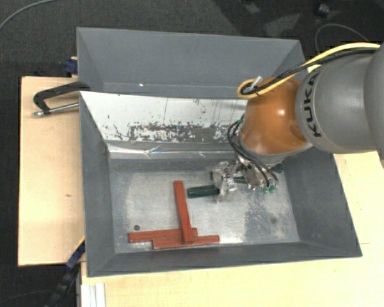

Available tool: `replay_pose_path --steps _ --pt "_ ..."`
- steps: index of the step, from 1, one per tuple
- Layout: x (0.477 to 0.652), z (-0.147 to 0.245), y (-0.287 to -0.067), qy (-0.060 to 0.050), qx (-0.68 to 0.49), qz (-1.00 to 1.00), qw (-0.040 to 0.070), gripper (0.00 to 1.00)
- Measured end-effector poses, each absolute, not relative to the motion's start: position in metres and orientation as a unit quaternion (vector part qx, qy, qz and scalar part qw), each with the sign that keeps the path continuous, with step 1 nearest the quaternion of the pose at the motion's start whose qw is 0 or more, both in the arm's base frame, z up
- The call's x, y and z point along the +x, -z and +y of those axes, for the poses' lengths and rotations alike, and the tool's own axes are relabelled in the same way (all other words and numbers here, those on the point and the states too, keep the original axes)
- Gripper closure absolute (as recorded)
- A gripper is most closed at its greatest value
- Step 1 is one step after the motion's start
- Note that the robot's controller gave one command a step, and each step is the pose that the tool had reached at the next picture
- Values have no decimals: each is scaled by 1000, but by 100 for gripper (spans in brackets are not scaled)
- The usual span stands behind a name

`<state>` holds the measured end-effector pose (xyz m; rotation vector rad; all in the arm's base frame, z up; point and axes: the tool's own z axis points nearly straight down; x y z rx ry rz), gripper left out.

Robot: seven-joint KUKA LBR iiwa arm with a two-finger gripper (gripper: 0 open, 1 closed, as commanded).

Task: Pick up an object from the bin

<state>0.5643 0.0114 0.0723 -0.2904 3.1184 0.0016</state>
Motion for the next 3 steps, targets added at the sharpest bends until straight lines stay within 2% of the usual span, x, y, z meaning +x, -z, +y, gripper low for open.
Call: replay_pose_path --steps 1,2,3 --pt "553 11 -217 0 -106 994 8 100" --pt "551 11 -212 0 -105 994 3 0" --pt "559 -45 -75 0 -12 1000 -2 0"
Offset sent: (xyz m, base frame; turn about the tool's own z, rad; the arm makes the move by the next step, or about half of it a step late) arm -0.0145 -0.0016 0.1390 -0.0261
